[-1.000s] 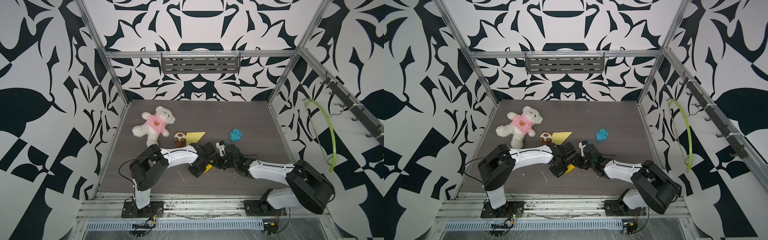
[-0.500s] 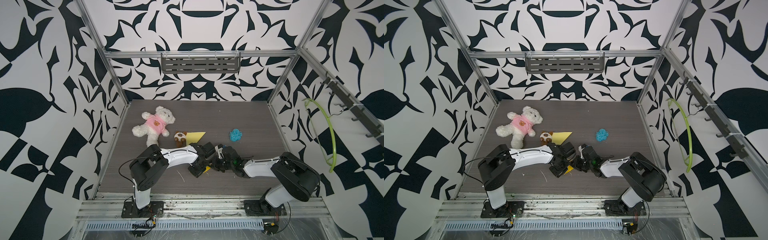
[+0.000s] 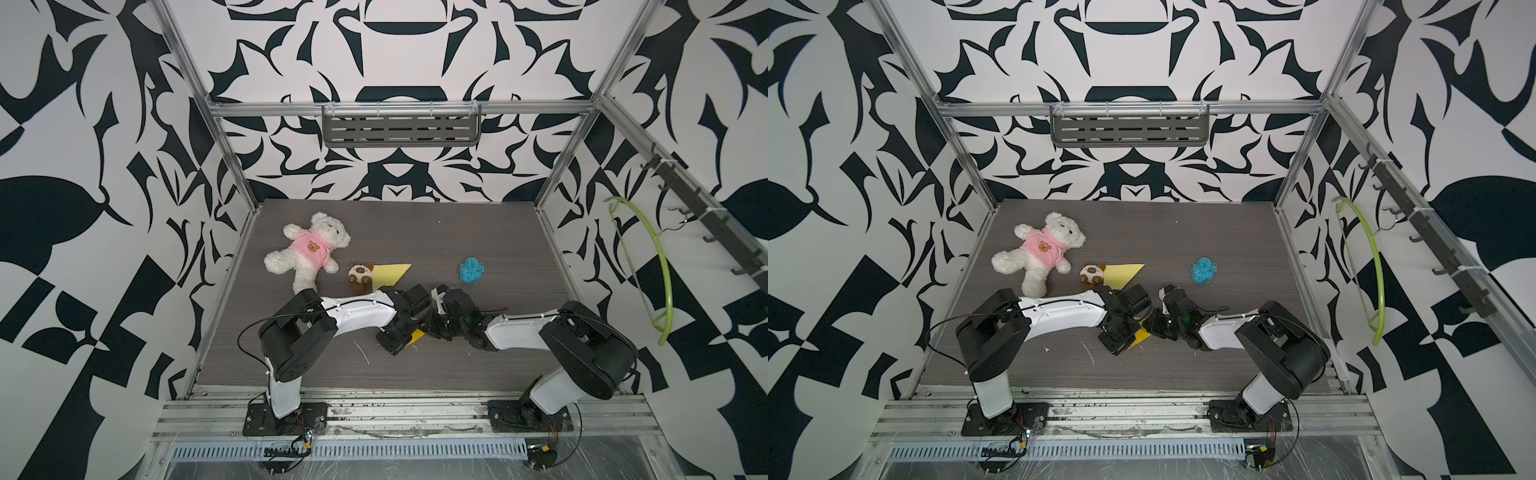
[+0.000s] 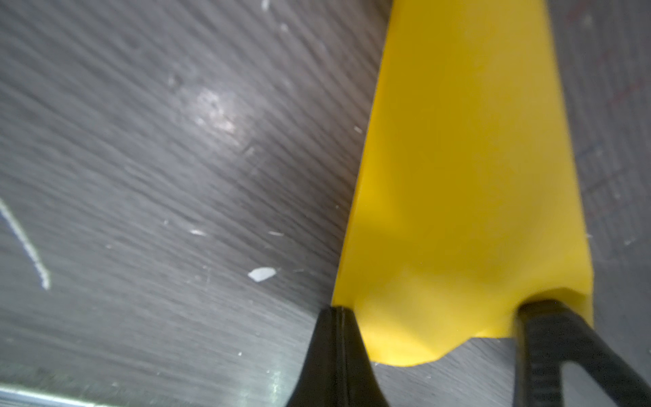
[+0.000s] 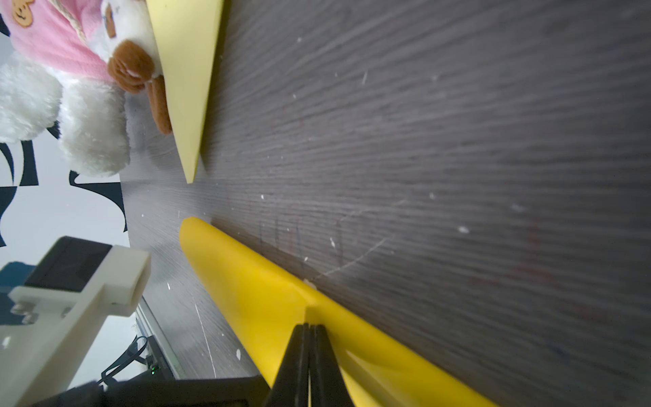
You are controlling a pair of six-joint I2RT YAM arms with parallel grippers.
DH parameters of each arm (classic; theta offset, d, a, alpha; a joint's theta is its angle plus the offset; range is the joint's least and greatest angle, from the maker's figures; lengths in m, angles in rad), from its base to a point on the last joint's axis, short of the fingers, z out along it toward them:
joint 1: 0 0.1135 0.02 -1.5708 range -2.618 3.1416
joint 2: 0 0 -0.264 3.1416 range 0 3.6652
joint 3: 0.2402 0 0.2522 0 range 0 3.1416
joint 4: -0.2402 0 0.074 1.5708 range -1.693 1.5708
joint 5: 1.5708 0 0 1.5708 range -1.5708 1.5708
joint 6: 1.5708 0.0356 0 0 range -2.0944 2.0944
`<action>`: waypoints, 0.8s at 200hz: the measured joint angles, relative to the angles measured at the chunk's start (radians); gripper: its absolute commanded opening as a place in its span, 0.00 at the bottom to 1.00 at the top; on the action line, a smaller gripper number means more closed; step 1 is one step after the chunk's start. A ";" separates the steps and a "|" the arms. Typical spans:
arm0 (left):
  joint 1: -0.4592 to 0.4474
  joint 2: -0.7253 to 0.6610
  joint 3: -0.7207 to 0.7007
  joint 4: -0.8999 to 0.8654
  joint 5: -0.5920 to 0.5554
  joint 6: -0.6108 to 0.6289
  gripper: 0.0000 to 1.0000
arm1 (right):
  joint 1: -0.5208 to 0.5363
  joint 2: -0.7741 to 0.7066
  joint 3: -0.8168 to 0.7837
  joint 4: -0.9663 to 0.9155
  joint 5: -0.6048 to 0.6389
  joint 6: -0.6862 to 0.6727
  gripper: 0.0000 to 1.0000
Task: Fold the square paper diagonally
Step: Fold the paper at the center of the board.
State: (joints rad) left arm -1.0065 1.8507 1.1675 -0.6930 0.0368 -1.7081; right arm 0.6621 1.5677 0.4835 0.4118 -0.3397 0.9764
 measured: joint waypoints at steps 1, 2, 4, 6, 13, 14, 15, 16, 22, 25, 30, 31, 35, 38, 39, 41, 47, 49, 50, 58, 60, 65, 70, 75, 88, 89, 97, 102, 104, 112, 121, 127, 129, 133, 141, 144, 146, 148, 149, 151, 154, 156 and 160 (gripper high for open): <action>0.000 0.000 0.000 0.000 0.000 0.000 0.00 | 0.000 0.000 0.000 0.000 0.000 0.000 0.09; 0.000 0.000 0.000 0.000 0.000 0.000 0.00 | -0.001 0.000 0.001 0.000 0.000 -0.001 0.09; 0.000 0.000 0.000 0.000 0.000 0.000 0.00 | -0.002 0.000 0.001 0.000 0.000 -0.002 0.09; 0.000 0.000 0.000 0.000 0.000 0.000 0.00 | -0.003 0.000 0.002 -0.001 0.000 -0.003 0.09; 0.000 0.000 0.000 0.000 0.000 0.000 0.00 | -0.006 -0.001 0.004 -0.001 0.000 -0.005 0.10; 0.000 0.000 0.000 0.000 0.000 0.000 0.00 | -0.006 -0.001 0.004 -0.001 0.000 -0.005 0.10; 0.000 0.000 0.000 0.000 0.000 0.000 0.00 | -0.006 -0.001 0.004 0.000 0.000 -0.006 0.10; 0.000 0.000 0.000 0.000 0.000 0.000 0.00 | -0.006 -0.001 0.004 0.000 -0.001 -0.005 0.10; 0.000 0.000 0.000 0.000 0.000 0.000 0.00 | -0.008 -0.003 0.005 0.001 -0.002 -0.007 0.10; 0.000 0.000 0.000 0.000 0.000 0.000 0.00 | -0.008 -0.005 0.005 0.004 -0.005 -0.007 0.10; 0.000 0.000 0.000 0.000 0.000 0.000 0.00 | -0.008 -0.007 0.005 0.008 -0.010 -0.006 0.11; 0.000 0.000 0.000 0.000 0.000 0.000 0.00 | -0.008 -0.008 0.005 0.009 -0.011 -0.005 0.11; 0.000 0.000 0.000 0.000 0.000 0.000 0.00 | -0.009 -0.010 0.005 0.013 -0.016 -0.004 0.12; 0.000 0.000 0.000 0.000 0.000 0.000 0.00 | -0.009 -0.012 0.005 0.019 -0.021 0.000 0.12; 0.000 0.000 0.000 0.000 0.000 0.000 0.00 | -0.010 -0.012 0.005 0.020 -0.023 0.001 0.12; 0.000 0.000 0.000 0.000 0.000 0.000 0.00 | -0.010 -0.014 0.005 0.024 -0.026 0.002 0.12; 0.000 0.000 0.000 0.000 0.000 0.000 0.00 | -0.011 -0.022 0.002 0.038 -0.035 0.011 0.13; 0.000 0.000 0.000 0.000 0.000 0.000 0.00 | -0.011 -0.025 0.001 0.043 -0.039 0.012 0.14; 0.000 0.000 0.000 0.000 0.000 0.000 0.00 | -0.011 -0.028 0.000 0.047 -0.041 0.016 0.14; 0.000 0.000 0.000 0.000 0.000 0.000 0.00 | -0.010 -0.047 -0.009 0.069 -0.054 0.028 0.15; 0.000 0.000 0.000 0.000 0.000 0.000 0.00 | -0.010 -0.051 -0.011 0.074 -0.056 0.029 0.15; 0.000 0.000 0.000 0.000 0.000 0.000 0.00 | -0.008 -0.068 -0.019 0.087 -0.063 0.039 0.15; 0.000 0.000 0.000 0.000 0.000 0.000 0.00 | -0.005 -0.082 -0.025 0.097 -0.069 0.043 0.15; 0.000 0.000 0.000 0.000 0.000 0.000 0.00 | -0.002 -0.097 -0.032 0.106 -0.074 0.047 0.16; 0.000 0.000 0.000 0.000 0.000 0.000 0.00 | 0.010 -0.126 -0.048 0.127 -0.084 0.067 0.16; 0.000 0.000 0.000 0.000 0.000 0.000 0.00 | 0.010 -0.127 -0.049 0.128 -0.084 0.068 0.16; 0.000 0.000 0.000 0.000 0.000 0.000 0.00 | 0.017 -0.137 -0.058 0.141 -0.088 0.078 0.16; 0.000 0.000 0.000 0.000 0.000 0.000 0.00 | 0.021 -0.138 -0.064 0.151 -0.089 0.085 0.16; 0.000 0.000 0.000 0.000 0.000 0.000 0.00 | 0.023 -0.138 -0.068 0.156 -0.089 0.090 0.16; 0.000 0.000 0.000 0.000 0.001 0.000 0.00 | 0.029 -0.137 -0.080 0.174 -0.091 0.103 0.16; 0.000 0.000 0.000 0.000 0.001 0.000 0.00 | 0.037 -0.134 -0.100 0.198 -0.092 0.121 0.16; 0.000 0.000 0.000 0.000 0.000 0.000 0.00 | 0.045 -0.130 -0.112 0.208 -0.093 0.132 0.16; 0.000 0.000 0.000 0.000 0.001 0.000 0.00 | 0.047 -0.128 -0.115 0.211 -0.092 0.134 0.16; 0.000 0.000 0.000 0.000 0.000 0.000 0.00 | 0.051 -0.124 -0.119 0.215 -0.092 0.139 0.16; 0.000 0.000 0.000 0.000 0.001 0.000 0.00 | 0.063 -0.112 -0.126 0.219 -0.091 0.150 0.16; 0.000 0.000 0.000 0.000 0.000 0.000 0.00 | 0.068 -0.108 -0.127 0.220 -0.091 0.152 0.16; 0.000 0.000 0.000 0.000 0.000 0.000 0.00 | 0.072 -0.105 -0.127 0.220 -0.090 0.153 0.16; 0.000 0.000 0.000 0.000 0.000 0.000 0.00 | 0.075 -0.102 -0.127 0.221 -0.090 0.156 0.16; 0.000 0.000 0.000 0.000 0.000 0.000 0.00 | 0.077 -0.100 -0.127 0.222 -0.090 0.157 0.16; 0.000 0.000 0.000 0.000 0.000 0.000 0.00 | 0.080 -0.098 -0.127 0.223 -0.090 0.159 0.16; 0.000 0.000 0.000 0.000 0.000 0.000 0.00 | 0.085 -0.093 -0.127 0.225 -0.090 0.160 0.15; 0.000 0.000 0.000 0.000 0.001 0.000 0.00 | 0.087 -0.091 -0.127 0.227 -0.090 0.163 0.15; 0.000 0.000 0.000 0.000 0.000 0.000 0.00 | 0.091 -0.086 -0.128 0.230 -0.090 0.167 0.15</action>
State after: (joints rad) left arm -1.0065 1.8507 1.1675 -0.6926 0.0372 -1.7081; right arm 0.7532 1.4815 0.3557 0.6422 -0.4297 1.1431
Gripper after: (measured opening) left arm 0.044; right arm 0.157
